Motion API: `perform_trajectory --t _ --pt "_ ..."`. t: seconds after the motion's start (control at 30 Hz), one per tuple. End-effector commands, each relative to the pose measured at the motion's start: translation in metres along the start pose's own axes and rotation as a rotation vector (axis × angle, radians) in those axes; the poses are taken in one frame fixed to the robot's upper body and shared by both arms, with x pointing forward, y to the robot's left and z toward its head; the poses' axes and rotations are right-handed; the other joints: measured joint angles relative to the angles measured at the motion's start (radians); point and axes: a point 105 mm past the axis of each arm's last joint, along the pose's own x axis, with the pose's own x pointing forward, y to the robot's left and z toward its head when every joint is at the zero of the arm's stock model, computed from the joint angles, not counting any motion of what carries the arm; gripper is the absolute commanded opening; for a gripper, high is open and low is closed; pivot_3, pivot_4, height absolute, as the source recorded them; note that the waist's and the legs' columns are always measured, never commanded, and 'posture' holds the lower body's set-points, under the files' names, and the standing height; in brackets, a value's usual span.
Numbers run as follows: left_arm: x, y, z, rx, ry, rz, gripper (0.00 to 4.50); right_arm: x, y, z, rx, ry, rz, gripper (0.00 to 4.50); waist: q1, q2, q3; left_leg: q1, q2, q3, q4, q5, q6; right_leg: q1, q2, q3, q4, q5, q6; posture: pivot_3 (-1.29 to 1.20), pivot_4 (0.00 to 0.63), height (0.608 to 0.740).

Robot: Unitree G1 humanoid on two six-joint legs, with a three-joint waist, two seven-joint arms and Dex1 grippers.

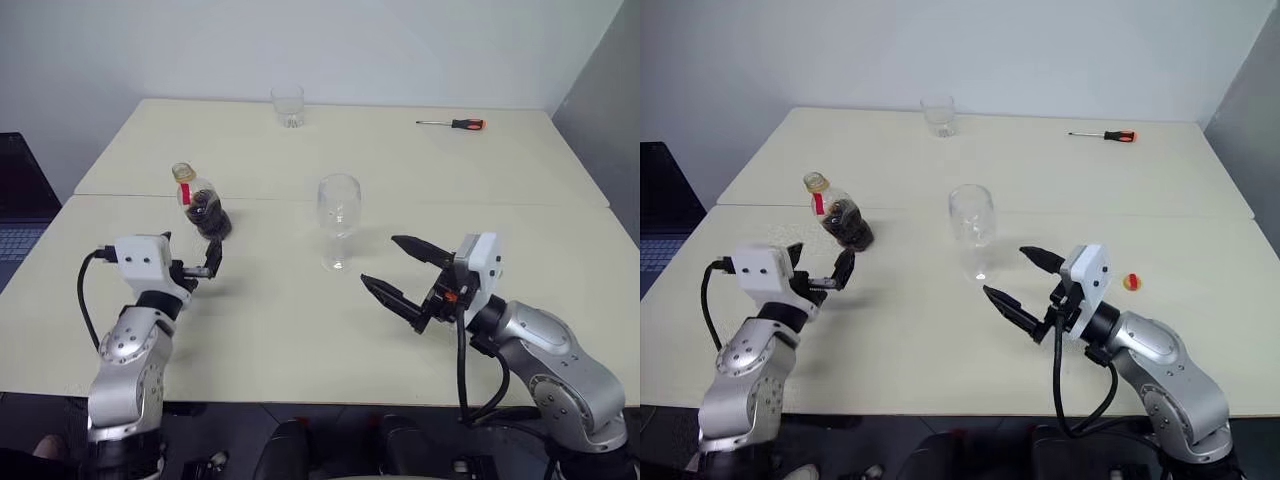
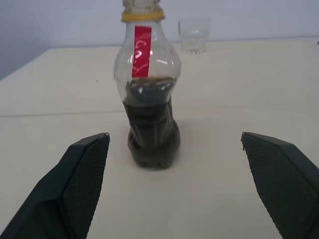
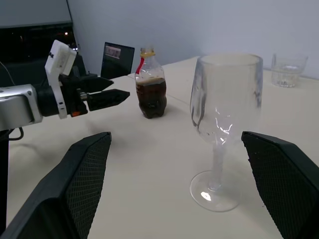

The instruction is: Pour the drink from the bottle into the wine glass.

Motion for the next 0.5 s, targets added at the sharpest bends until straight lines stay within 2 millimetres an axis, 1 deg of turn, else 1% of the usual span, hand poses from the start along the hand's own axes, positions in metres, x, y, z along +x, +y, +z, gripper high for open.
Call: perform_trajectory --t 0.03,0.17,0.5 --pt "0.012 0.005 0.015 0.05 -0.063 0.003 4.5 0.0 0.007 0.02 -0.033 -0.071 0.008 4.47 0.0 0.0 0.0 0.0 0.0 0.0 0.0 0.0 0.0 0.0 0.0 0.0 0.0 0.0 0.0 0.0 0.15 0.74" --pt "0.02 0.007 0.02 0.058 -0.088 0.015 4.5 0.0 0.008 0.023 -0.028 -0.087 0.006 4.47 -0.001 0.0 0.0 0.0 0.0 0.001 0.0 0.0 0.0 -0.001 0.0 0.0 0.0 0.0 0.0 0.0 0.15 0.74" --pt "0.031 0.027 0.028 0.099 -0.117 0.059 4.5 -0.001 0.014 0.035 0.023 -0.158 0.056 4.47 -0.001 0.0 0.0 0.0 0.0 0.001 -0.001 0.0 0.0 -0.002 0.0 0.0 0.001 0.0 0.0 0.0 0.15 0.74"
